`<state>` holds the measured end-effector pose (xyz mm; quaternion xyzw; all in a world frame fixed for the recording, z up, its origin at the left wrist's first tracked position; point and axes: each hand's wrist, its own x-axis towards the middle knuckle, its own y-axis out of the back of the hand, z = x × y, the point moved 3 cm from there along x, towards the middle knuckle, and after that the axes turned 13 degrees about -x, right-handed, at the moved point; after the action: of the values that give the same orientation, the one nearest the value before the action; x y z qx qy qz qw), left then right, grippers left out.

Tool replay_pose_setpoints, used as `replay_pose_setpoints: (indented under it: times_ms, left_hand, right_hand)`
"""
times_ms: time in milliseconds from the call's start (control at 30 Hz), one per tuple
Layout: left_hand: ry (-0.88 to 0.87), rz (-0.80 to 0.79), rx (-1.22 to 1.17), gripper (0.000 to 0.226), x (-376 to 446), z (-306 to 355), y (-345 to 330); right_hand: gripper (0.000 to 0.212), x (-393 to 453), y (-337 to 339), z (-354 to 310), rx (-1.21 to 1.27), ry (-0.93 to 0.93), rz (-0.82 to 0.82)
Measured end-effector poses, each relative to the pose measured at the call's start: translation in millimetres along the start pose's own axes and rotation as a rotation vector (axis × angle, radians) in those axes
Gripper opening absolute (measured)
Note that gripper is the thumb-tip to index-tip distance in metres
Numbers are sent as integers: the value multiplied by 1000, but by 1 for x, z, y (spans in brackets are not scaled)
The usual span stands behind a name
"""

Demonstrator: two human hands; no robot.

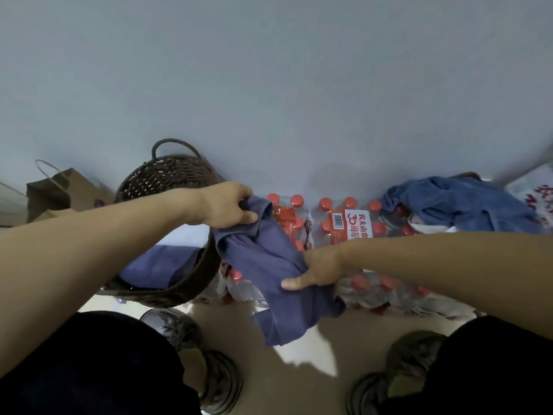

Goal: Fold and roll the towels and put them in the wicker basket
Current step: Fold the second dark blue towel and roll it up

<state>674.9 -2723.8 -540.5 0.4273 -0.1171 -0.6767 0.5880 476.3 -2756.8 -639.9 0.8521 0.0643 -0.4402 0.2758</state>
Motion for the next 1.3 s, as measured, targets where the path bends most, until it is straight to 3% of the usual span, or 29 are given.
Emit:
replay_pose_setpoints:
  times_ms: [100,167,267,400,500,633,700,767,833,1000,1067,1167,1233,1300]
  left_hand:
    - [85,-28,49,59,14,0,-28]
    - [118,-41,94,74,22,-1,-41]
    - [102,3,157,60,35,-2,-49]
    - [70,-7,105,35,49,4,-47]
    - [51,-109,27,19,56,9,-47]
    - [163,-289,-118,30,58,8,-57]
    - [192,-223,-102,34,62,9,-57]
    - [163,-44,-76,34,71,9,-49]
    - [143,101,-152,33,79,5,-40]
    - [350,155,-458,21,93,-21,-44]
    - [426,232,-523,25,101,-27,-50]
    - [459,325,-663,47,110,-33,-65]
    - [397,318,-650,57,111,-32,-80]
    - [321,372,-458,51,110,-36,-90]
  right_hand:
    - [59,-14,-1,19,39,-35,138]
    - [55,-21,2,34,-1,-95,211]
    - [65,-31,8,55,-21,-154,312]
    - [72,-41,10,78,44,-199,315]
    - [72,-43,8,92,193,-256,207]
    - [64,-46,6,103,311,-377,-46]
    - [60,-47,13,108,357,-414,-111]
    - [59,-49,27,115,346,-433,-116]
    - [52,-52,45,121,300,-415,-35]
    - [38,-48,77,138,360,-401,409]
    - [40,-46,82,143,392,-432,526]
    - [38,-41,84,148,673,-428,599]
    - [30,-37,87,148,823,-402,645]
    - [18,-30,90,143,911,-364,699]
